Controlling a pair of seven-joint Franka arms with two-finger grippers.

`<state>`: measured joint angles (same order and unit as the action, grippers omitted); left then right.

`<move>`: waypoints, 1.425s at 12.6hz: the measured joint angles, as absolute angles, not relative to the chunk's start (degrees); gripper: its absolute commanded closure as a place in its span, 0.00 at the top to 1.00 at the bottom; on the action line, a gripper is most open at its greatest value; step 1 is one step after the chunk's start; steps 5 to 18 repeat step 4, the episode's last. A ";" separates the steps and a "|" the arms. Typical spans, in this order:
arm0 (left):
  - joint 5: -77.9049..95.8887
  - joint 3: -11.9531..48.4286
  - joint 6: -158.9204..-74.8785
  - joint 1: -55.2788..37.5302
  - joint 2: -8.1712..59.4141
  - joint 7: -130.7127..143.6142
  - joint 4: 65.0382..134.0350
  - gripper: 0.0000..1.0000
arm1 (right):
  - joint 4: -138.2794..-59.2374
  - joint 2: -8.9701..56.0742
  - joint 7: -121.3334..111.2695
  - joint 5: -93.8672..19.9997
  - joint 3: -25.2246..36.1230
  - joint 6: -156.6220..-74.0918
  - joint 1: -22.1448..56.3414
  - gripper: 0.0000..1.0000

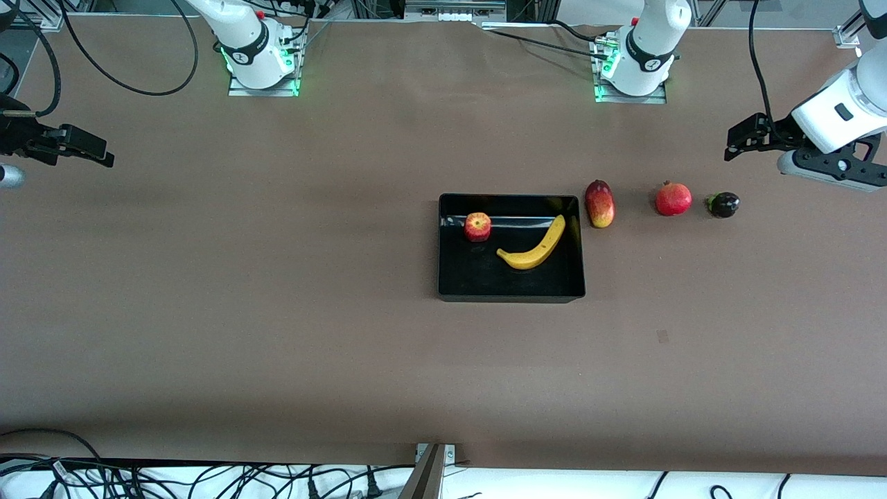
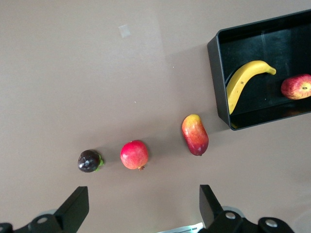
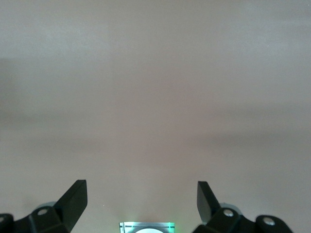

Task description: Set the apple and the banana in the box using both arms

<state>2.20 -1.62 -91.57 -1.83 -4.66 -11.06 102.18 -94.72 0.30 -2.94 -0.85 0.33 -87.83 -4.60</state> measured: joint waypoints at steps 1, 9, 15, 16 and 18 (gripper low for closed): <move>2.20 -1.63 -91.45 -1.57 -4.66 -10.49 102.17 1.00 | -94.72 0.30 -2.94 -0.85 0.30 -87.83 -4.60 1.00; 2.20 -1.70 -90.37 -1.36 -4.66 -9.18 101.97 1.00 | -94.71 0.30 -2.94 -0.85 0.23 -87.85 -4.60 1.00; 2.20 -1.70 -90.37 -1.36 -4.66 -9.18 101.97 1.00 | -94.71 0.30 -2.94 -0.85 0.23 -87.85 -4.60 1.00; 2.20 -1.70 -90.37 -1.36 -4.66 -9.18 101.97 1.00 | -94.71 0.30 -2.94 -0.85 0.23 -87.85 -4.60 1.00; 2.20 -1.70 -90.37 -1.36 -4.66 -9.18 101.97 1.00 | -94.71 0.30 -2.94 -0.85 0.23 -87.85 -4.60 1.00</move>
